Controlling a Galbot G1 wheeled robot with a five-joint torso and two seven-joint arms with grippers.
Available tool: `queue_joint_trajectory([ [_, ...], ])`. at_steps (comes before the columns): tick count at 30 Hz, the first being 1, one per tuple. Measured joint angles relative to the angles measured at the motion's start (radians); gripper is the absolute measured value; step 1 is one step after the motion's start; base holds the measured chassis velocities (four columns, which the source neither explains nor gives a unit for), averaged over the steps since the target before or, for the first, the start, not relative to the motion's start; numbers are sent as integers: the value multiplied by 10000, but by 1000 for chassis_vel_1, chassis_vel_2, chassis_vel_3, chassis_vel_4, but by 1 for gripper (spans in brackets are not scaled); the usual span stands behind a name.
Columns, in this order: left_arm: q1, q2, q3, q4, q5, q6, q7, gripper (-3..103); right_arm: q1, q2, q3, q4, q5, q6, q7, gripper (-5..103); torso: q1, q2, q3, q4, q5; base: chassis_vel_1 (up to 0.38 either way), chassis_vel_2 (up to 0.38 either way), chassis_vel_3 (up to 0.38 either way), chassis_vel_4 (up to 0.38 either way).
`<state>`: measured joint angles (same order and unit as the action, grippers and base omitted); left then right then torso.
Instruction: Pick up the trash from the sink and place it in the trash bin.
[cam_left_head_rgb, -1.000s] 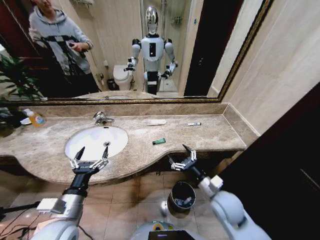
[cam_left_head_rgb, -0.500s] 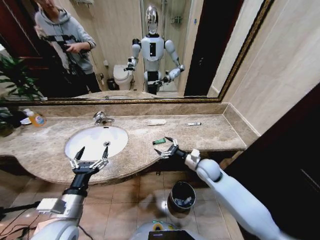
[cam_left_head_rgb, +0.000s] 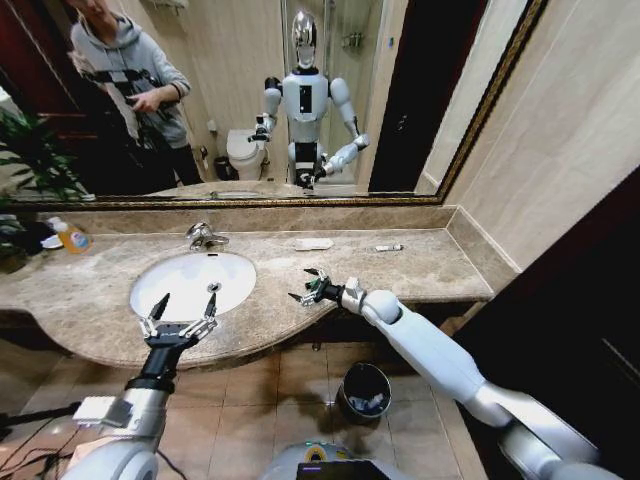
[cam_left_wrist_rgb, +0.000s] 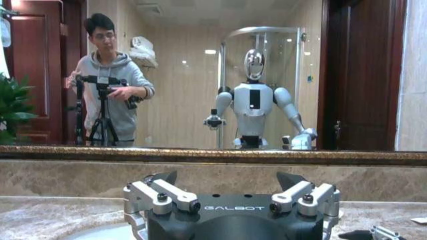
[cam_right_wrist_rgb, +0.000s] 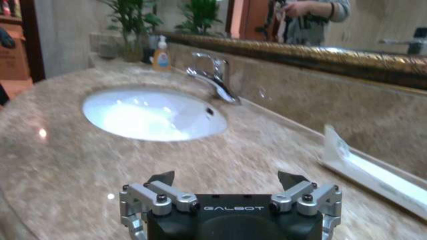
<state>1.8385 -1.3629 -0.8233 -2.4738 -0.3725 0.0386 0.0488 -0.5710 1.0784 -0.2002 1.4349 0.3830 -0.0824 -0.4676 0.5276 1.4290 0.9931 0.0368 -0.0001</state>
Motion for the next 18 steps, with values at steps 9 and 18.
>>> queue_joint_trajectory([
  [9,0,0,0,0,0,0,0,100,134,-181,245,-676,-51,237,-327,97,-1,0,0,-1,1,0,0,0,0],
  [18,0,0,0,0,0,0,0,100,58,-236,404,-896,-44,483,-546,65,-1,0,0,-1,1,0,0,0,0],
])
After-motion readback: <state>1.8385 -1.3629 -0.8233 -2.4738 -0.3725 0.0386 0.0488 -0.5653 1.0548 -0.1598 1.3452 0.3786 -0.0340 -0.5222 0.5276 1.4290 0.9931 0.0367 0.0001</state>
